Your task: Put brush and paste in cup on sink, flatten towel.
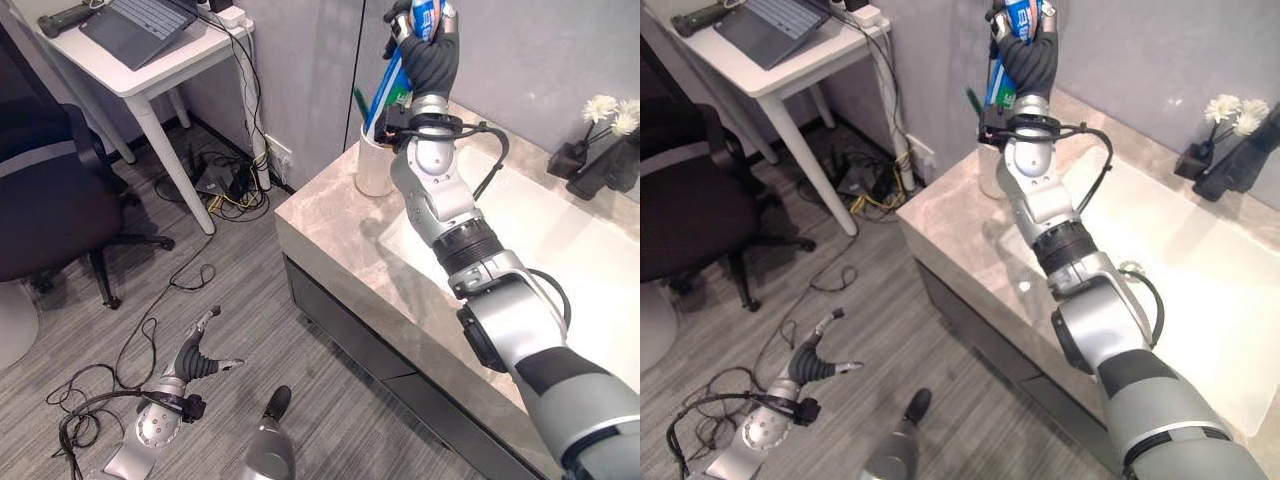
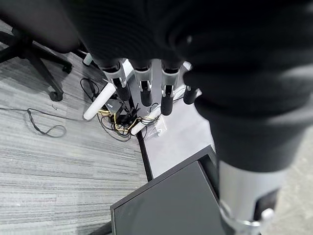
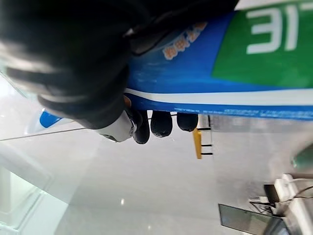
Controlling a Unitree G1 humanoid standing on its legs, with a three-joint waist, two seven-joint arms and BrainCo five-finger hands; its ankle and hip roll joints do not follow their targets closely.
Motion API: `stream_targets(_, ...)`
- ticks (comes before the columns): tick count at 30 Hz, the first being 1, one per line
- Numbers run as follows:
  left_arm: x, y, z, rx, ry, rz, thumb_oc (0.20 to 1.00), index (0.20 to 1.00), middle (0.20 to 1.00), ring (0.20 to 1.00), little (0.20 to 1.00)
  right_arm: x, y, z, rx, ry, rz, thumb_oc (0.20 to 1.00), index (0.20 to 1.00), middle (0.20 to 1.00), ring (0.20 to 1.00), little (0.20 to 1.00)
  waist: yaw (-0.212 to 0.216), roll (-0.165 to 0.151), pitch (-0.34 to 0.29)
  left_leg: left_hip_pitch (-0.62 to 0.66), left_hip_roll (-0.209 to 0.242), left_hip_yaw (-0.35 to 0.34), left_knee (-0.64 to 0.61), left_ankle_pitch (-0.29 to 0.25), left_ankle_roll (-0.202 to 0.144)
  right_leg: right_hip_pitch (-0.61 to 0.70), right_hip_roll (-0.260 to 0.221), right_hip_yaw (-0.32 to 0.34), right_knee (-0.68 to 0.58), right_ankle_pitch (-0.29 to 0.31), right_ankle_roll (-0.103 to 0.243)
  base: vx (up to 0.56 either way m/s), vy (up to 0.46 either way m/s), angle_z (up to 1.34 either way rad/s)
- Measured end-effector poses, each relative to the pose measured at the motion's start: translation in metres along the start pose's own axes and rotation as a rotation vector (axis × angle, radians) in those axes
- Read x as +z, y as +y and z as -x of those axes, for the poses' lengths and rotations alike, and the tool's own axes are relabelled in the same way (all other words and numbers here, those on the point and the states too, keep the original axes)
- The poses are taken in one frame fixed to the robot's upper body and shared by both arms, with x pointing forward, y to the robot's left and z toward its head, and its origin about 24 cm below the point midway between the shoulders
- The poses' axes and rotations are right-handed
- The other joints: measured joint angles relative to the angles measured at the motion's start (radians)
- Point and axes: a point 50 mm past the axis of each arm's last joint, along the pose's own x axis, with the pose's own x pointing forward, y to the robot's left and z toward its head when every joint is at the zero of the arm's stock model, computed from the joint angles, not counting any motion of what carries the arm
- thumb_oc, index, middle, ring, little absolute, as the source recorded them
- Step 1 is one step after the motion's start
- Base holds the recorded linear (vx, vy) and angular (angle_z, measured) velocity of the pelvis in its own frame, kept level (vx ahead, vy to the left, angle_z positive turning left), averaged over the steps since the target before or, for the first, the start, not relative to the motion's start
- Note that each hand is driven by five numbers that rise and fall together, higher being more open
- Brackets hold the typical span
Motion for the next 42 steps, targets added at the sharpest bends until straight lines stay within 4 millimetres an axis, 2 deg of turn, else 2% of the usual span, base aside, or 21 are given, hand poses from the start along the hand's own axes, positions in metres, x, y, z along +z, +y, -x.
stream_targets(2,-0.001,0.0,0.0,-0.001,0.003,-0.001,1.0,1.0,1.0,1.0,1.0,-0.004,-0.001,0.001,-0.005,0.018,0.006,0.2,0.2,0.2,0.2,0.2,0.001,-0.007,-0.001,0.0,0.0,0.006,0.0,0.0,0.0,-0.004,-0.001,0.008,0.0,0.001,0.001,-0.01,0.006,-0.07)
stream_targets(3,-0.001,0.0,0.0,0.0,0.004,-0.001,1.0,1.0,1.0,1.0,1.0,-0.006,-0.001,0.001,-0.007,0.028,0.011,0.36,0.36,0.36,0.36,0.36,0.001,-0.008,-0.001,0.0,0.0,0.01,0.0,0.0,0.0,-0.006,-0.002,0.013,0.0,0.002,0.002,-0.01,0.008,-0.11)
stream_targets(4,-0.001,0.0,0.001,-0.001,0.004,-0.001,1.0,1.0,1.0,1.0,1.0,-0.008,-0.001,0.002,-0.007,0.036,0.015,0.815,0.815,0.815,0.815,0.815,0.001,-0.008,-0.001,0.0,0.0,0.013,0.0,0.001,0.001,-0.009,-0.003,0.018,0.0,0.003,0.002,-0.01,0.009,-0.09)
stream_targets(5,-0.001,0.0,0.001,-0.001,0.004,-0.001,1.0,1.0,1.0,1.0,1.0,-0.01,-0.002,0.002,-0.009,0.046,0.023,1.0,1.0,1.0,1.0,1.0,-0.001,-0.008,-0.001,0.0,0.0,0.014,0.0,0.001,0.002,-0.01,-0.003,0.019,0.0,0.003,0.002,-0.02,0.015,-0.06)
stream_targets(12,0.0,-0.001,0.0,-0.006,-0.005,-0.026,1.0,1.0,1.0,1.0,1.0,-0.016,-0.002,0.004,-0.007,0.068,0.047,1.0,1.0,1.0,1.0,1.0,-0.003,-0.008,-0.001,0.002,0.001,0.016,0.0,0.001,0.002,-0.01,-0.003,0.021,0.0,0.004,0.002,0.0,0.0,0.0)
stream_targets(23,-0.001,-0.006,-0.002,-0.025,-0.001,-0.033,1.0,1.0,1.0,1.0,1.0,-0.008,-0.002,0.001,-0.032,0.019,0.089,1.0,1.0,1.0,1.0,1.0,-0.011,-0.008,-0.001,0.017,0.003,0.033,0.0,0.002,0.003,-0.009,-0.005,0.04,0.0,0.01,-0.001,-0.05,0.017,-0.04)
stream_targets(27,0.001,-0.007,-0.004,-0.029,-0.012,-0.04,1.0,1.0,1.0,1.0,1.0,0.015,0.0,-0.003,-0.062,-0.075,0.04,1.0,1.0,1.0,1.0,1.0,-0.021,-0.008,-0.001,0.019,0.003,0.036,0.0,0.003,0.004,-0.01,-0.006,0.044,0.0,0.012,-0.001,-0.04,-0.003,-0.02)
stream_targets(30,0.008,-0.005,-0.008,-0.021,-0.04,-0.037,1.0,1.0,1.0,1.0,1.0,0.043,-0.002,-0.006,-0.046,-0.198,0.036,1.0,1.0,1.0,1.0,1.0,-0.022,-0.008,-0.001,0.022,0.003,0.039,0.001,0.003,0.004,-0.009,-0.006,0.047,0.0,0.014,-0.002,-0.04,0.004,-0.02)
stream_targets(31,0.008,-0.005,-0.008,-0.021,-0.04,-0.037,1.0,1.0,1.0,1.0,1.0,0.043,-0.002,-0.006,-0.046,-0.198,0.036,1.0,1.0,1.0,1.0,1.0,-0.022,-0.008,-0.001,0.022,0.003,0.039,0.001,0.003,0.004,-0.009,-0.006,0.047,0.0,0.014,-0.002,-0.05,0.008,-0.01)
stream_targets(32,0.02,-0.001,-0.01,-0.015,-0.092,-0.02,1.0,1.0,1.0,1.0,1.0,0.074,-0.017,-0.01,-0.028,-0.355,0.154,1.0,1.0,1.0,1.0,1.0,-0.027,-0.01,0.0,0.029,0.003,0.042,0.001,0.003,0.005,-0.006,-0.007,0.049,0.0,0.015,-0.002,-0.06,0.018,-0.01)
stream_targets(33,0.028,0.004,-0.011,-0.003,-0.124,0.001,1.0,1.0,1.0,1.0,1.0,0.093,-0.03,-0.01,-0.022,-0.455,0.258,1.0,1.0,1.0,1.0,1.0,-0.028,-0.01,0.002,0.032,0.002,0.041,0.001,0.004,0.005,-0.002,-0.008,0.049,0.0,0.016,-0.001,-0.06,0.032,0.01)
stream_targets(34,0.038,0.013,-0.009,0.016,-0.164,0.047,1.0,1.0,1.0,1.0,1.0,0.121,-0.053,-0.007,-0.026,-0.589,0.415,1.0,1.0,1.0,1.0,1.0,-0.026,-0.013,0.006,0.036,0.001,0.04,0.0,0.004,0.005,0.006,-0.008,0.048,0.0,0.016,0.0,-0.06,0.032,-0.02)
stream_targets(35,0.041,0.023,-0.005,0.04,-0.177,0.088,1.0,1.0,1.0,1.0,1.0,0.141,-0.069,-0.004,-0.067,-0.676,0.499,1.0,1.0,1.0,1.0,1.0,-0.039,-0.013,0.007,0.047,0.001,0.046,0.0,0.002,0.007,0.01,-0.009,0.053,0.0,0.016,0.0,-0.04,0.021,-0.06)
stream_targets(39,0.046,0.059,0.01,0.077,-0.21,0.172,1.0,1.0,1.0,1.0,1.0,0.188,-0.117,0.026,-0.169,-0.922,0.864,1.0,1.0,1.0,1.0,1.0,-0.087,0.002,0.019,0.079,0.005,0.075,0.0,-0.006,0.009,0.023,-0.011,0.084,0.0,0.019,0.001,-0.04,0.022,-0.22)
stream_targets(40,0.045,0.069,0.017,0.096,-0.205,0.189,1.0,1.0,1.0,1.0,1.0,0.193,-0.127,0.034,-0.188,-0.954,0.948,1.0,1.0,1.0,1.0,1.0,-0.117,0.005,0.021,0.088,0.007,0.085,0.0,-0.005,0.01,0.022,-0.011,0.097,0.0,0.023,0.0,-0.04,0.031,-0.28)
stream_targets(41,0.045,0.074,0.019,0.083,-0.206,0.21,1.0,1.0,1.0,1.0,1.0,0.195,-0.137,0.041,-0.177,-0.96,1.092,1.0,1.0,1.0,1.0,1.0,-0.126,0.01,0.022,0.09,0.008,0.096,0.0,-0.006,0.01,0.017,-0.011,0.107,0.0,0.025,0.0,-0.03,0.028,-0.32)
stream_targets(42,0.052,0.091,0.032,0.067,-0.229,0.251,1.0,1.0,1.0,1.0,1.0,0.198,-0.159,0.057,-0.134,-0.949,1.362,1.0,1.0,1.0,1.0,1.0,-0.166,0.017,0.025,0.087,0.012,0.111,0.0,-0.006,0.01,-0.002,-0.011,0.129,0.0,0.027,-0.001,-0.02,0.017,-0.44)
